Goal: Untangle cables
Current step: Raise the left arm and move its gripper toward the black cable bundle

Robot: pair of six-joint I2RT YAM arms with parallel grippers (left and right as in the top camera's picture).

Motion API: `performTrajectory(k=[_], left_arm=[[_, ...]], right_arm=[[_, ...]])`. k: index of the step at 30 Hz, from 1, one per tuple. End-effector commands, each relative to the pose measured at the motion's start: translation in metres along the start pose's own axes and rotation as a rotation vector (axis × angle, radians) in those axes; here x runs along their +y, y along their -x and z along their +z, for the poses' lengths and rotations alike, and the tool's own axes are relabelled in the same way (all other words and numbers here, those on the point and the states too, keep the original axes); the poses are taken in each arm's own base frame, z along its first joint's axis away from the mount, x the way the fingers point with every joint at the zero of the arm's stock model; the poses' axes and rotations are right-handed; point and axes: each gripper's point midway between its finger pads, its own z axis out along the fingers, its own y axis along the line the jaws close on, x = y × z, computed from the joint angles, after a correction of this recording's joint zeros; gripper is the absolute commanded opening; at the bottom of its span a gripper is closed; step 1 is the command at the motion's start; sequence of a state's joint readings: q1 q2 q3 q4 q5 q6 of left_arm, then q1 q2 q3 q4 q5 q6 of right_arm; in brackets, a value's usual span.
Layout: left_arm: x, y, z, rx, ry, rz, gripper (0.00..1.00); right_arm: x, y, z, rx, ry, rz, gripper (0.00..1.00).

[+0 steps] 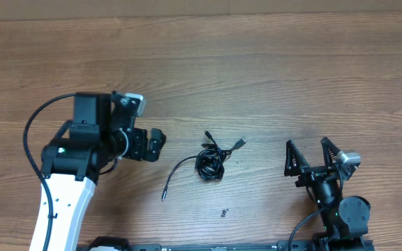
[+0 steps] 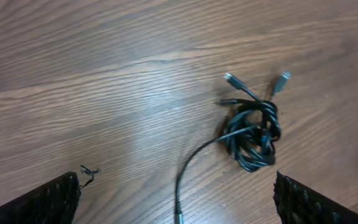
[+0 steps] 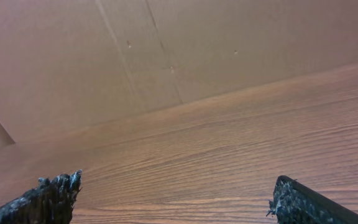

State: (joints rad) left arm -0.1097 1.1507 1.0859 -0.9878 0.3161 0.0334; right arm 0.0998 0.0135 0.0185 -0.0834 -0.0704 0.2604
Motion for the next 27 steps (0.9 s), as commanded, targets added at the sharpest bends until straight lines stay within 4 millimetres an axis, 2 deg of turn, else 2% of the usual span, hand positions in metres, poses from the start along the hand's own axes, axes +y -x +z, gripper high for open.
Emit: performTrajectory(k=[1, 6, 11, 23, 27], left_arm=[[-0.02, 0.01, -0.001, -0.021, -0.04, 0.075, 1.0], [-0.029, 0.013, 0.001, -0.032, -0.054, 0.106, 0.99], [-0.027, 0.012, 0.007, -0.013, -0.054, 0.101, 1.0], [-0.021, 0.004, 0.05, 0.117, -0.062, 0.078, 1.0], [-0.017, 0.001, 0.058, 0.141, -0.047, 0.074, 1.0]], right_arm=[[-0.003, -0.001, 0.0, -0.006, -0.01, -0.007, 1.0], [-0.003, -0.001, 0.0, -0.006, -0.01, -0.007, 1.0], [-0.003, -0.001, 0.0, -0.006, -0.01, -0.007, 1.0], [-0.003, -0.001, 0.0, -0.006, -0.01, -0.007, 1.0], [-0.003, -0.001, 0.0, -0.006, -0.01, -0.007, 1.0]])
